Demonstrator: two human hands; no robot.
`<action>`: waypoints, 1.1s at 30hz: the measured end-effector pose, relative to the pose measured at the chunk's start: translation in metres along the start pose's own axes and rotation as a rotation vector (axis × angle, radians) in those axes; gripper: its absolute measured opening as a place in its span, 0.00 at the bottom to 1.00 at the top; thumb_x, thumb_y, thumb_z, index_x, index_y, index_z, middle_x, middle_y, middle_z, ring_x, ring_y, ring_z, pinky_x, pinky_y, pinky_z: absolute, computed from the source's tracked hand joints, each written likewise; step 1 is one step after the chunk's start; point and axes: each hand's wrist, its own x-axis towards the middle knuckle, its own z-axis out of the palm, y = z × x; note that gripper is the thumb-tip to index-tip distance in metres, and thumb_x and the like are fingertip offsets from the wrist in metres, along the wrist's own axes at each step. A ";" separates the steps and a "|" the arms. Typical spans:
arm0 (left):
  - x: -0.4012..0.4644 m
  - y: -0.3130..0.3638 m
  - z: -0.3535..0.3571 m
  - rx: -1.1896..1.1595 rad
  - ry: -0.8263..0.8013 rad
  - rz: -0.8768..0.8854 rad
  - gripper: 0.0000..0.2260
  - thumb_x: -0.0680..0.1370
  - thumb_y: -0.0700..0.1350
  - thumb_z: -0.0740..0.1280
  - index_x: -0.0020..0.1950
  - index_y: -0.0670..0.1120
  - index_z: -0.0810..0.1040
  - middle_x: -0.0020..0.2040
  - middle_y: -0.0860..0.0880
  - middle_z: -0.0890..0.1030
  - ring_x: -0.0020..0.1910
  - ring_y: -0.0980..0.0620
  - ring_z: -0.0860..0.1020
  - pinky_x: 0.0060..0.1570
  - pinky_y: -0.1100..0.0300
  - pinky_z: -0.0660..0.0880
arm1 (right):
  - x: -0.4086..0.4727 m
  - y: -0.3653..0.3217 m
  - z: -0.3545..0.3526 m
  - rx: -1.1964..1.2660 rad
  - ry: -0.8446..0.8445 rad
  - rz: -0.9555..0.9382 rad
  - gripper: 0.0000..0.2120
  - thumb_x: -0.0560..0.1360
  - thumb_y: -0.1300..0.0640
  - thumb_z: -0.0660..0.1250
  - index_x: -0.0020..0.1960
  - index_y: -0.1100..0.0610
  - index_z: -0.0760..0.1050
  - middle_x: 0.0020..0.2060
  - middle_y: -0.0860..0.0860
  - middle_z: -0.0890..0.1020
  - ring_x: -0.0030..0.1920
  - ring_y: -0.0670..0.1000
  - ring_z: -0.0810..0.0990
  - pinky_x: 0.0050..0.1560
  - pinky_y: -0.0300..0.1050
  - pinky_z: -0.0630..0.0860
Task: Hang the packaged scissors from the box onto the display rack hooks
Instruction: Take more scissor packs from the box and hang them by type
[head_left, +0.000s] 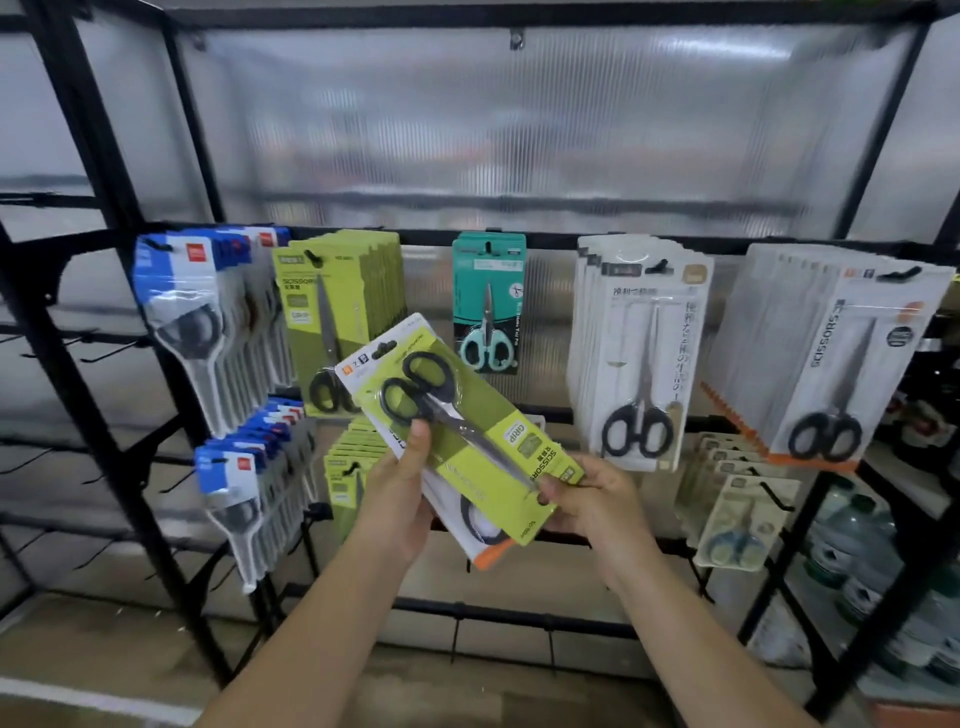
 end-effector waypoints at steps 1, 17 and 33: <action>-0.002 0.000 -0.006 0.007 0.025 0.000 0.25 0.69 0.55 0.65 0.62 0.43 0.76 0.56 0.45 0.83 0.56 0.45 0.81 0.52 0.49 0.76 | 0.000 0.003 0.004 0.038 0.014 0.012 0.09 0.73 0.70 0.66 0.41 0.57 0.78 0.29 0.50 0.82 0.30 0.48 0.82 0.27 0.40 0.77; -0.054 0.028 -0.158 0.434 0.081 -0.008 0.14 0.71 0.43 0.68 0.56 0.41 0.81 0.55 0.42 0.83 0.54 0.46 0.81 0.57 0.50 0.74 | 0.023 0.021 0.074 -0.369 -0.162 -0.167 0.17 0.75 0.70 0.63 0.48 0.47 0.76 0.41 0.50 0.80 0.43 0.51 0.78 0.42 0.44 0.72; -0.073 0.033 -0.252 0.432 0.387 -0.032 0.04 0.75 0.34 0.67 0.48 0.38 0.80 0.42 0.42 0.84 0.43 0.44 0.81 0.46 0.52 0.79 | 0.025 0.098 0.182 -0.185 -0.034 0.043 0.24 0.74 0.73 0.61 0.62 0.50 0.67 0.57 0.58 0.79 0.49 0.55 0.81 0.46 0.57 0.80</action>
